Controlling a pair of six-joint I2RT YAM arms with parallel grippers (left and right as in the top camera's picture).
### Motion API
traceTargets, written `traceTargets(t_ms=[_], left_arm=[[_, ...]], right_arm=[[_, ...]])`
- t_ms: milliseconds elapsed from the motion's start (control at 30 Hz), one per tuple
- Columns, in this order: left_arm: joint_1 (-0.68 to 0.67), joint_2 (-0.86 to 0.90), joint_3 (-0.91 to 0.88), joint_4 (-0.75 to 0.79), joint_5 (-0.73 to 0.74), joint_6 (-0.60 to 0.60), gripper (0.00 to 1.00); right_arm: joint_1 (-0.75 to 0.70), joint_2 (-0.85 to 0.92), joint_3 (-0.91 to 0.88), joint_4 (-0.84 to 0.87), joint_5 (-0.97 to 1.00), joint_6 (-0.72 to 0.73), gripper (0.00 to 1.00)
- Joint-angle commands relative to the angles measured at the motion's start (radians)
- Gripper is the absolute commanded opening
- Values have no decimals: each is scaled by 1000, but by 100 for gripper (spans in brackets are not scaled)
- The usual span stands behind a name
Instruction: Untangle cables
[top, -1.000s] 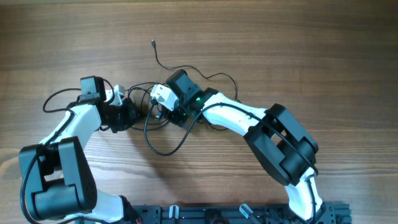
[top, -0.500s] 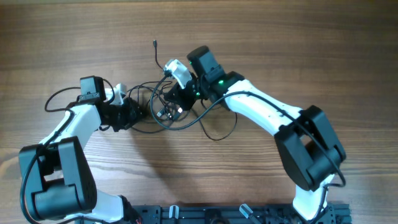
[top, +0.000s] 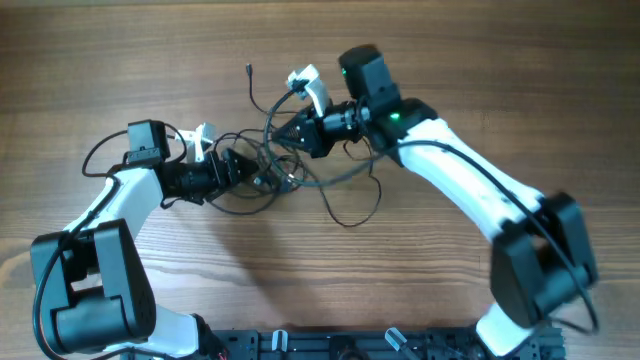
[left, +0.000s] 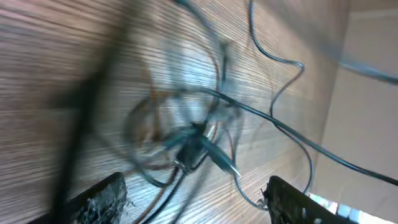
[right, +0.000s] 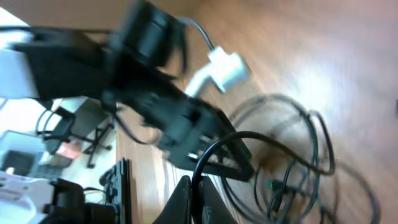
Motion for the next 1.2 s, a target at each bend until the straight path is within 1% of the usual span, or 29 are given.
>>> traceTargets(t_ms=[0, 100, 167, 300, 433, 500, 533, 567, 600, 633, 700, 733, 767, 833, 900, 933, 967, 1000, 1033, 1067, 1100, 1133, 1167], left_arm=[[-2, 12, -5, 9, -46, -44, 75], [-2, 12, -5, 9, -46, -44, 77], [-2, 12, -5, 9, -46, -43, 78], [-2, 12, -5, 10, -55, -43, 80], [-2, 12, -5, 9, -99, -44, 80], [-2, 11, -5, 10, -81, -40, 85], [-1, 11, -5, 19, -45, -20, 85], [4, 5, -5, 42, 68, 45, 86], [12, -8, 0, 74, 248, 105, 86], [16, -18, 4, 93, 371, 151, 84], [18, -35, 7, 148, 566, 193, 84], [16, -43, 7, 193, 633, 192, 83], [11, -48, 7, 209, 653, 191, 80], [-3, -48, 7, 174, 542, 191, 78], [-21, -48, 7, 111, 359, 184, 72], [-32, -48, 7, 84, 270, 160, 70], [-45, -48, 7, 66, 193, 138, 65], [-55, -48, 7, 58, 124, 113, 63], [-59, -49, 7, 60, 92, 108, 66], [-59, -56, 10, 68, 81, 100, 88], [-55, -69, 17, 76, 74, 80, 99], [-50, -88, 33, 77, 73, 67, 99], [-46, -113, 56, 80, 57, 29, 100]], right_arm=[[2, -150, 5, 5, 50, -60, 4], [2, -231, 5, 4, 72, -109, 4], [2, -280, 5, 5, 71, -113, 4], [2, -338, 5, 9, 72, -165, 4], [2, -404, 5, 27, 72, -163, 4], [2, -443, 5, 37, 94, -164, 4], [2, -455, 5, 35, 111, -164, 4], [2, -462, 5, 31, 124, -162, 4], [2, -463, 5, 14, 125, -156, 4], [2, -462, 5, -1, 127, -156, 4], [2, -461, 5, -31, 164, -136, 4], [2, -460, 5, -51, 211, -107, 4], [2, -459, 4, -69, 253, -81, 5], [2, -448, 4, -108, 318, -31, 4], [2, -428, 4, -142, 368, 34, 4], [2, -414, 4, -157, 389, 62, 4], [2, -401, 4, -169, 417, 85, 4], [2, -390, 4, -179, 445, 105, 4], [2, -378, 4, -187, 474, 120, 4], [2, -370, 4, -189, 488, 130, 4], [2, -363, 4, -189, 488, 132, 4], [2, -360, 4, -189, 488, 132, 4], [2, -358, 4, -189, 488, 133, 4]])
